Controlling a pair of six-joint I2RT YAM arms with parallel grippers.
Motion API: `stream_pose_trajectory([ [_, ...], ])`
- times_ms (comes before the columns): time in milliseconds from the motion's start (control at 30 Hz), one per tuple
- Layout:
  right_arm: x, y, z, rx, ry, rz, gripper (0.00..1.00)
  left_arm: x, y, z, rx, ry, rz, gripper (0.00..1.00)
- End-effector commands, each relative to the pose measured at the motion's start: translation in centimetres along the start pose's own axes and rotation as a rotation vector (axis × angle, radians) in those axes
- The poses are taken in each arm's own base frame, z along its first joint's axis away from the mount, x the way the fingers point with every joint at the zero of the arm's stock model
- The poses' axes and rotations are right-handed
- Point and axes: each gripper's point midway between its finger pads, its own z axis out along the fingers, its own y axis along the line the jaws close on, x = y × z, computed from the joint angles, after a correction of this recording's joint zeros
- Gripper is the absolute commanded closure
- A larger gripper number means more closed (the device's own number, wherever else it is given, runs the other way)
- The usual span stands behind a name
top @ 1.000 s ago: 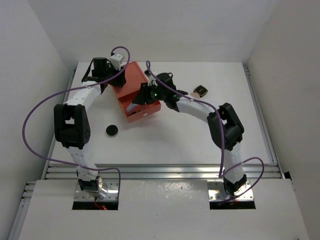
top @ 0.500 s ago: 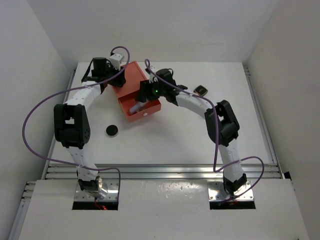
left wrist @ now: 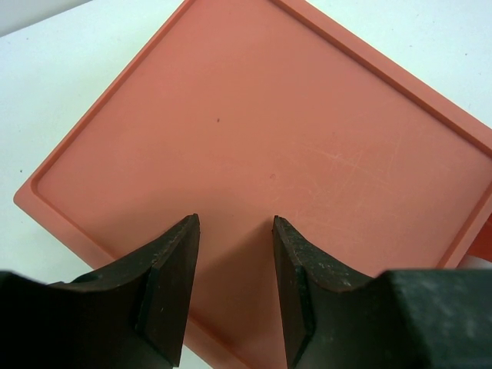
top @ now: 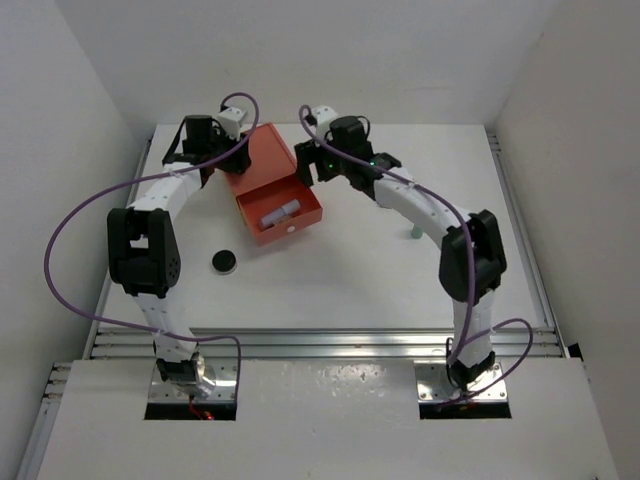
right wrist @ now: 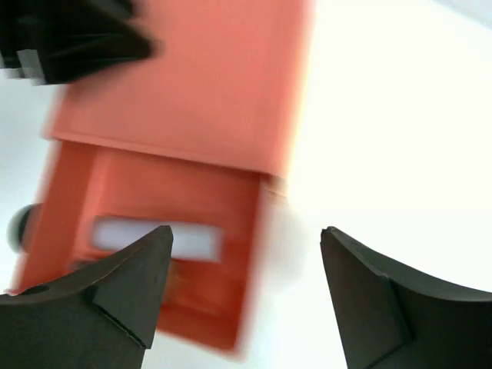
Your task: Organize the makeup
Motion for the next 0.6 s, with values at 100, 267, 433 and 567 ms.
stream_pose_trajectory([
  [100,1.6,-13.7,-13.1,0.542,0.204,0.003,0.16,6.4,0.8,0.4,-0.021,0.180,-0.079,0.51],
  [267,8.5,-18.3,-18.6,0.691,0.453,0.064,0.06,6.4,1.0,0.4,-0.030,0.182,-0.079,0.51],
  [433,13.3,-19.7,-20.4,0.701,0.588,0.242,0.04,6.4,1.0,0.4,-0.030,0.182,-0.079,0.51],
  [567,15.8,-20.3,-20.4,0.685,0.640,0.300,0.13,6.4,1.0,0.4,-0.030,0.182,-0.079,0.51],
])
